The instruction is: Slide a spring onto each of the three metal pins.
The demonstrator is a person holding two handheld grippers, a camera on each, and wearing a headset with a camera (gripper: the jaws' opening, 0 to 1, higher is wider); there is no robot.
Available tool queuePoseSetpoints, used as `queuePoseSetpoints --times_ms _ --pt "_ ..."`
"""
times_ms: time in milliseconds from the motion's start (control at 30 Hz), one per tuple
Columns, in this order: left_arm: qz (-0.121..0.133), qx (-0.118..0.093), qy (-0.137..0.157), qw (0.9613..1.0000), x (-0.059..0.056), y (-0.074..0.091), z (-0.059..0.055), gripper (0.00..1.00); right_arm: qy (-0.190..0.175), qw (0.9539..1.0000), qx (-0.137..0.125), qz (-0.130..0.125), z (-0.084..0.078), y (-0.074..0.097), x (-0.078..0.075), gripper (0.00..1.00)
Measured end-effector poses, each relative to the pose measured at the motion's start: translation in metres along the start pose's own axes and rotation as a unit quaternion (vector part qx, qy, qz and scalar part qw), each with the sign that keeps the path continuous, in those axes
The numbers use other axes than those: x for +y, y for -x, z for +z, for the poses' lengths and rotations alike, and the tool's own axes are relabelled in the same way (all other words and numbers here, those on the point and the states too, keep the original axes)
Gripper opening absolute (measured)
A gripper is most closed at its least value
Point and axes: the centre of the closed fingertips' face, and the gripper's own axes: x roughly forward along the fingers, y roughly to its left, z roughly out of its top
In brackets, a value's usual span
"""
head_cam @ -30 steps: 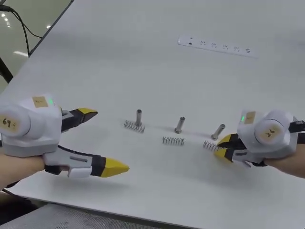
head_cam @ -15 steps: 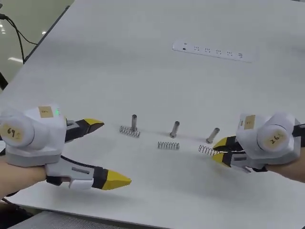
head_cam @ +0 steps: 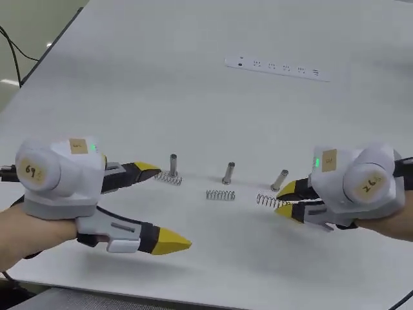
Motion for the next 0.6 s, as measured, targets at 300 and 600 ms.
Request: queuePoseSetpoints --times_ms 300,600 --pt "-0.038 -0.003 -0.016 0.9991 -0.015 -0.027 0.01 0.74 0.014 0.9998 -0.006 0.009 0.011 0.003 0.008 0.08" --pt "-0.071 -0.025 -0.023 0.9969 -0.028 -0.054 0.026 0.54 0.021 0.9996 -0.011 0.014 0.017 0.003 0.014 0.08"
